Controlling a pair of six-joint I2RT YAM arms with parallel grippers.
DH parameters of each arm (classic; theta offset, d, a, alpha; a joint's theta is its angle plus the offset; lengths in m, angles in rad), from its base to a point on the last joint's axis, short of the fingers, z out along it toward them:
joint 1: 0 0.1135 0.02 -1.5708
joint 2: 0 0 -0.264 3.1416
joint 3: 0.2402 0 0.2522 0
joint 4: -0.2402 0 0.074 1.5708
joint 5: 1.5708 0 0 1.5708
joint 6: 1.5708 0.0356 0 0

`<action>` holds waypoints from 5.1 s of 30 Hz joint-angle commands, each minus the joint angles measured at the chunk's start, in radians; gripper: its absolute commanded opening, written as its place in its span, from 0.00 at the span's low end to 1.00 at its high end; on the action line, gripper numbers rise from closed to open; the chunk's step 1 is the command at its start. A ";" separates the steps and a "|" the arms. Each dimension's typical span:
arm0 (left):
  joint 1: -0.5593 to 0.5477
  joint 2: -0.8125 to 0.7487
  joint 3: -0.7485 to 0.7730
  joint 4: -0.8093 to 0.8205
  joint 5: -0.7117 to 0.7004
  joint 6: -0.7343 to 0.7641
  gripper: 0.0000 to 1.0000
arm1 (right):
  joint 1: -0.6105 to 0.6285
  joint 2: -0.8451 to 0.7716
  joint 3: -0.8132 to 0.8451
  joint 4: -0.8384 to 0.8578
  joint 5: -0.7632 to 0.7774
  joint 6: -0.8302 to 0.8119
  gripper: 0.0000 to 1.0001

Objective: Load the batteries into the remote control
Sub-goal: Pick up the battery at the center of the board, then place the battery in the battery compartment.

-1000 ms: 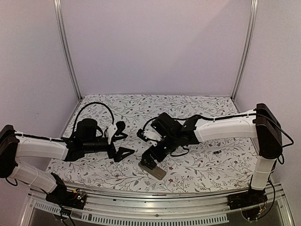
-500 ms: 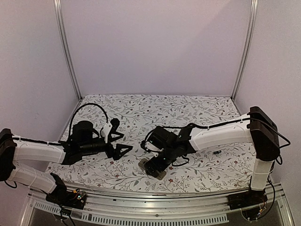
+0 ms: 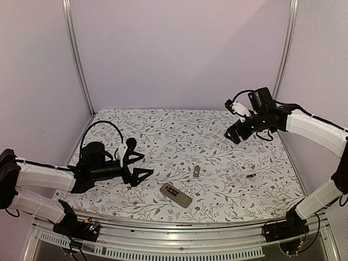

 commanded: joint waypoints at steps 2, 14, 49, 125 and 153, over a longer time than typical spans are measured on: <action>-0.005 -0.008 -0.019 0.037 0.015 0.025 0.94 | -0.105 -0.185 -0.194 -0.106 -0.197 -0.628 0.99; -0.005 -0.041 -0.057 0.072 0.041 0.043 0.95 | -0.319 -0.069 -0.337 -0.272 -0.046 -0.950 0.92; -0.004 -0.062 -0.073 0.061 0.028 0.062 0.95 | -0.250 0.214 -0.246 -0.234 -0.096 -0.995 0.00; -0.014 0.054 -0.011 -0.291 0.266 1.215 0.93 | 0.500 0.448 -0.096 0.442 -0.149 0.401 0.00; -0.014 0.044 -0.006 -0.299 0.263 1.197 0.93 | 0.560 0.472 0.031 0.209 -0.032 0.345 0.21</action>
